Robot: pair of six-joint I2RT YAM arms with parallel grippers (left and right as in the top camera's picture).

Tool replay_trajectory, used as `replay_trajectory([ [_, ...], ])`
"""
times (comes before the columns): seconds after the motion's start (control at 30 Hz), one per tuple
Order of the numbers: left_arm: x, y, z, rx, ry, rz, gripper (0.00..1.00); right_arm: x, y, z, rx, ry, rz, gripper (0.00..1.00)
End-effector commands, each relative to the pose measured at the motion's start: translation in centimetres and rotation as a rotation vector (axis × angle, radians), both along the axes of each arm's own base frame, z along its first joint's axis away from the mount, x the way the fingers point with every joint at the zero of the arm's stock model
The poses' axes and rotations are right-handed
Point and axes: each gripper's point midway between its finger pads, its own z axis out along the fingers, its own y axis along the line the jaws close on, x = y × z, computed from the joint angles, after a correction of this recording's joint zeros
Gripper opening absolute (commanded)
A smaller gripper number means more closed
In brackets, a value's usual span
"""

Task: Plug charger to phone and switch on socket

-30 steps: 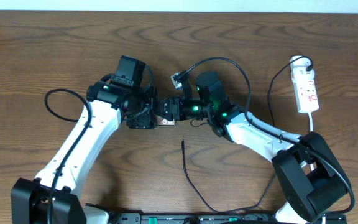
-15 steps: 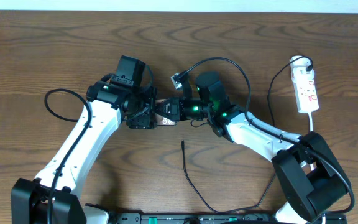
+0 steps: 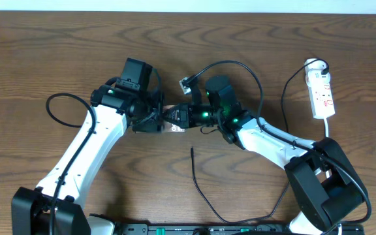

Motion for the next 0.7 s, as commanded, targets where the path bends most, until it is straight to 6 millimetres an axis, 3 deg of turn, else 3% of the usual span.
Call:
replay_trajectory([
  [0.0,0.5,0.5,1.3,0.035,-0.064,-0.048,0.57,0.2,0.3,0.9,0.028,-0.004,0.015,0.01],
  [0.1,0.5,0.8,1.4,0.031,-0.066,-0.071,0.77,0.6,-0.4,1.0,0.037,0.001,0.01,0.01],
  [0.13,0.5,0.8,1.5,0.01,-0.063,-0.069,0.79,1.0,-0.8,1.0,0.04,0.003,0.002,0.01],
  [0.33,1.3,1.2,3.3,-0.179,-0.108,-0.143,0.81,3.5,-3.4,1.2,0.049,0.007,-0.062,0.01],
  [0.4,2.0,1.6,4.3,-0.23,-0.183,-0.215,0.81,4.5,-4.5,1.1,0.049,0.008,-0.093,0.01],
  [0.43,2.9,1.9,5.6,-0.267,-0.303,-0.326,0.81,5.5,-5.7,1.2,0.052,0.023,-0.133,0.01],
  [0.53,4.6,2.3,8.2,-0.293,-0.554,-0.513,0.82,7.5,-8.0,1.1,0.077,0.165,-0.268,0.01],
  [0.67,5.6,3.9,8.9,-0.274,-0.623,-0.507,0.82,9.6,-10.5,1.0,0.157,0.454,-0.471,0.01],
])
